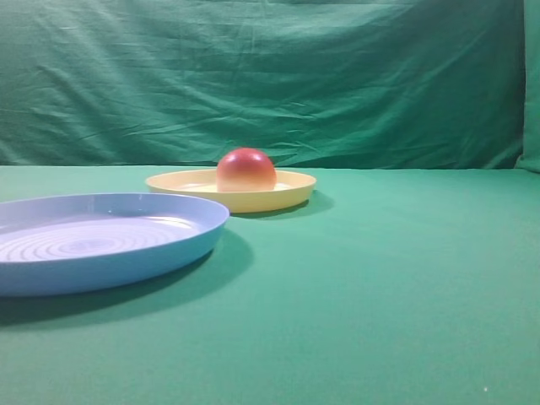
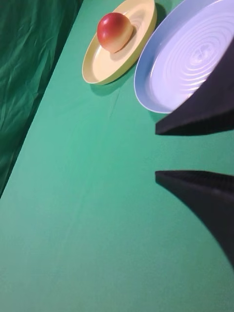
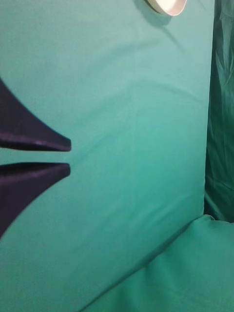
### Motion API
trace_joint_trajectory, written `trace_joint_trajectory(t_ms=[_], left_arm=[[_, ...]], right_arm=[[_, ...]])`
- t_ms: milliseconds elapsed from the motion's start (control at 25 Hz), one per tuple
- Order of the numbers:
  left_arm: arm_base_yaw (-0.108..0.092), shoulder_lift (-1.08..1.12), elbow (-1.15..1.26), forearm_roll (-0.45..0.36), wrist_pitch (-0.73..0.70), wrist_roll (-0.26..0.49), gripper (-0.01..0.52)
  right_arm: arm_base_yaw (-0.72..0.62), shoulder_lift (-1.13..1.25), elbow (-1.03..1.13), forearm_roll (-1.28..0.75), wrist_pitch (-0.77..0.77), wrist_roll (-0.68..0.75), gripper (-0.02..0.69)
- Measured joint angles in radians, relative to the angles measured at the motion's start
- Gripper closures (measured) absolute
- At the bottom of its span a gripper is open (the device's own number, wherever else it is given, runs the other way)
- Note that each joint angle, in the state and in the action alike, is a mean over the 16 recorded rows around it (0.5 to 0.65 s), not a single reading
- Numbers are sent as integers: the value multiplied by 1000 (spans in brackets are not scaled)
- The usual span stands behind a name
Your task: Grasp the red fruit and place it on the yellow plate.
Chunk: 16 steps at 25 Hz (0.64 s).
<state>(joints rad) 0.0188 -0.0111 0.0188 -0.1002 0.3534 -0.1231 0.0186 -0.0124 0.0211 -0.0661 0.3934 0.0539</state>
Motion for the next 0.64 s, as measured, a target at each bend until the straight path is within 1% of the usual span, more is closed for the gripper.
trace_joint_trajectory(t_ms=[640], left_arm=[[0, 0, 0, 0, 0, 0, 357]], right_arm=[[0, 0, 0, 0, -1, 0, 612]])
